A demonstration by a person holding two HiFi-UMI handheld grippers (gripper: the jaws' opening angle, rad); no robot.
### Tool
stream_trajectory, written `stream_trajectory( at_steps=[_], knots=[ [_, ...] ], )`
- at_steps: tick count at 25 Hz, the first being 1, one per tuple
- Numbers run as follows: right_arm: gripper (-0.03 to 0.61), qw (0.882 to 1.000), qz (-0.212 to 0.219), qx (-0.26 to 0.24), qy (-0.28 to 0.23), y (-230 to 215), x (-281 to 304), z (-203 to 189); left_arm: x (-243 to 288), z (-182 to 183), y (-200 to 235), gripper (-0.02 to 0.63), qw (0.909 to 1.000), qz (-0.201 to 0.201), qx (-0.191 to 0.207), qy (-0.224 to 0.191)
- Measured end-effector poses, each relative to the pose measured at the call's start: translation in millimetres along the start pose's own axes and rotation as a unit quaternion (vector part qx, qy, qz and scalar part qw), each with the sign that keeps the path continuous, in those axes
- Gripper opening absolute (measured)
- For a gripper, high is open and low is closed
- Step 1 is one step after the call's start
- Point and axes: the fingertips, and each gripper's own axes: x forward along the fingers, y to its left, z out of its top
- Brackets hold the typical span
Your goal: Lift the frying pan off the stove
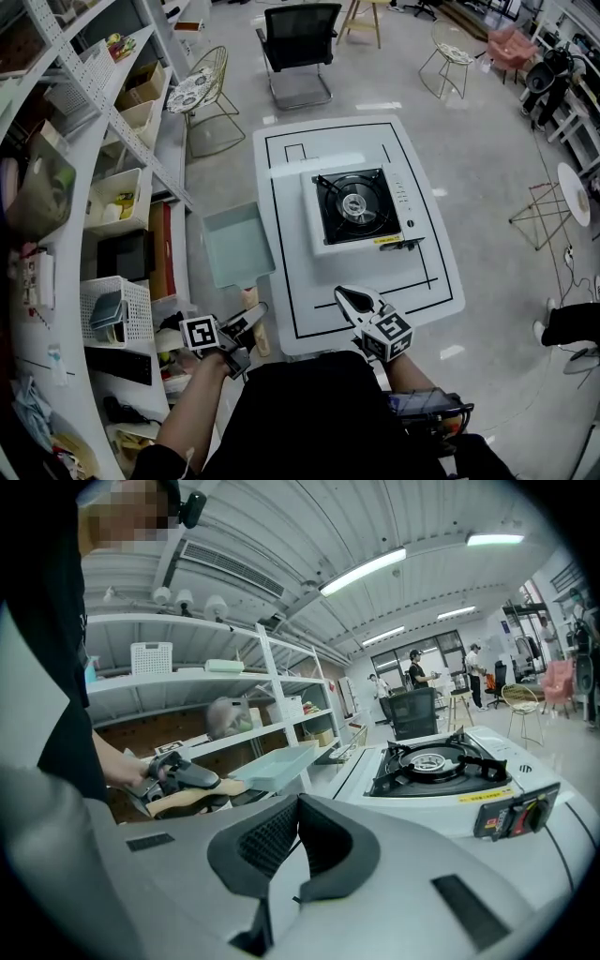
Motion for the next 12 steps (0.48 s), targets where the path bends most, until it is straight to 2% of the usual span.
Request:
stream_trajectory(
  at_steps=[12],
  knots=[
    [0.026, 1.0, -0.002, -0.001, -0.001, -3.3, -8.7, -0.6, 2.9, -13.6, 1.0, 0.15, 1.0, 0.004, -0.004, 0.008]
  ],
)
